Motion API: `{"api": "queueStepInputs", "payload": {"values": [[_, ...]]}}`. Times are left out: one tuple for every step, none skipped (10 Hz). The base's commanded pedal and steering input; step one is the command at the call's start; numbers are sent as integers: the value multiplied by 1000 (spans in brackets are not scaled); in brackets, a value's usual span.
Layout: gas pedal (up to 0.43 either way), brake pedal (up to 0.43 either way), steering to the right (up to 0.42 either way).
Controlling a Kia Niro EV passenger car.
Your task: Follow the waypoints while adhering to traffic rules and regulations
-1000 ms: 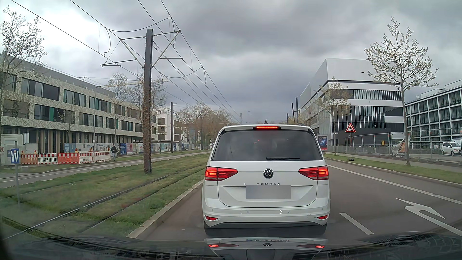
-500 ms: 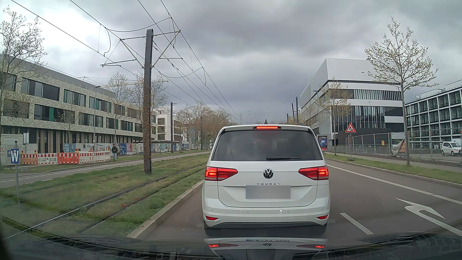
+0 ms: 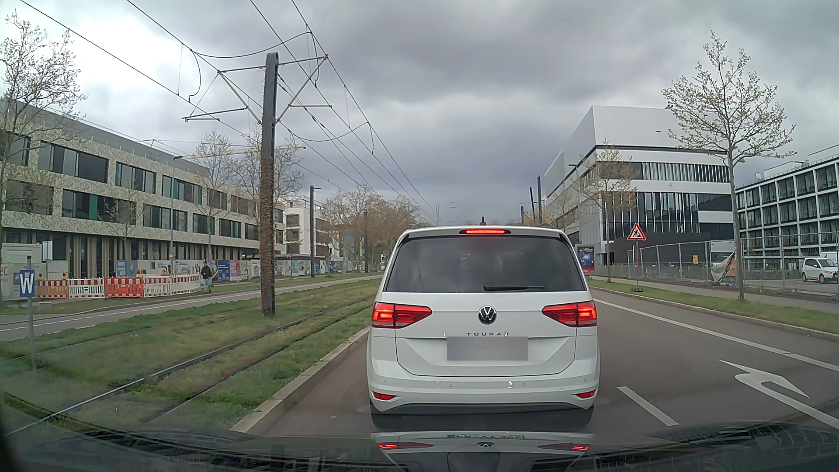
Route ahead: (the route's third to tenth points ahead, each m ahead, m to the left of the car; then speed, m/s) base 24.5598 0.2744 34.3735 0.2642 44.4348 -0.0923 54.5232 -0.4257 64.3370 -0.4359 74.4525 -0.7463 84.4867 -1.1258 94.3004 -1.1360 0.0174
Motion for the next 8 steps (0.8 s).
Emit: {"api": "queueStepInputs", "payload": {"values": [[0,220,17],[0,220,17],[0,226,17],[0,226,17],[0,220,17],[0,226,17],[0,232,17],[0,220,17]]}}
